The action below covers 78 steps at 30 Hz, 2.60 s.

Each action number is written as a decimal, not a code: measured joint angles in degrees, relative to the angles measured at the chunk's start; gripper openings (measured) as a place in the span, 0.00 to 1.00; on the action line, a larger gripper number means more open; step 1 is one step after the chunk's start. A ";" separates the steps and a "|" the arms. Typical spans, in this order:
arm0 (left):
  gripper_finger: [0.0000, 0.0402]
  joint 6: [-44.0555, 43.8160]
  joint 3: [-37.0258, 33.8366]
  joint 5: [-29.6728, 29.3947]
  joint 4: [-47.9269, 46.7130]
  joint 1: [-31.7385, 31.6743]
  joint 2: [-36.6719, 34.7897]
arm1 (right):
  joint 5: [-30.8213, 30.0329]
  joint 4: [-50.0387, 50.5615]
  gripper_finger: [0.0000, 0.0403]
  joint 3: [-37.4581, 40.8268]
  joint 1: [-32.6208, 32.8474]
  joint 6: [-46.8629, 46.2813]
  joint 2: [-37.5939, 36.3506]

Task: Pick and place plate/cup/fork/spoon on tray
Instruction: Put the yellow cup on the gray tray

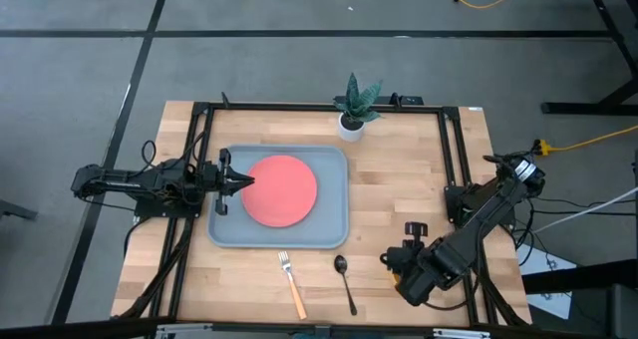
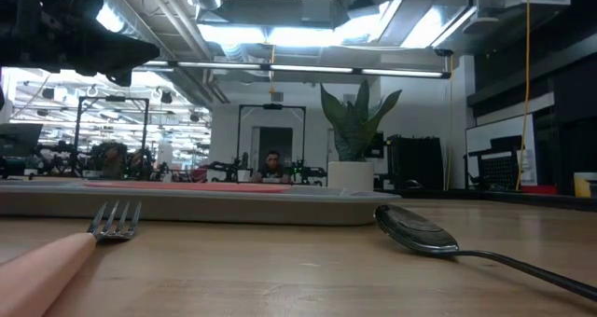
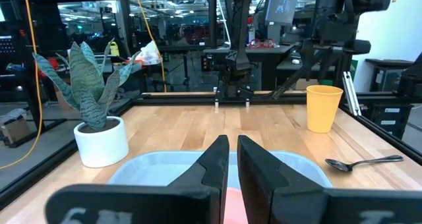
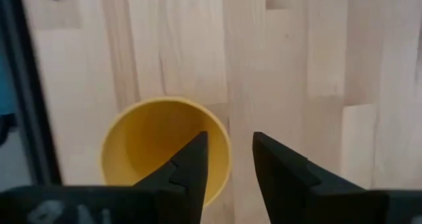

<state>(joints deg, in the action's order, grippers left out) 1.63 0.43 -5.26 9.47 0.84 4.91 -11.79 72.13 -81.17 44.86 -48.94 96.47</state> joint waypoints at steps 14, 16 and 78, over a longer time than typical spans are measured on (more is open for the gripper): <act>0.07 0.00 0.00 0.00 0.00 0.00 0.00 | 1.46 0.64 0.31 0.00 0.00 2.90 2.95; 0.07 0.00 0.00 0.00 0.00 -0.02 0.00 | 1.37 0.66 0.31 0.00 0.00 2.92 3.06; 0.07 -1.27 -0.01 0.00 -1.55 -0.01 0.02 | -14.40 -34.24 0.00 -7.54 -51.37 40.96 3.61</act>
<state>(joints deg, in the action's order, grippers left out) 0.36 0.42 -5.26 7.92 0.83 4.93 -26.19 37.89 -88.71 -6.50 -7.98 100.08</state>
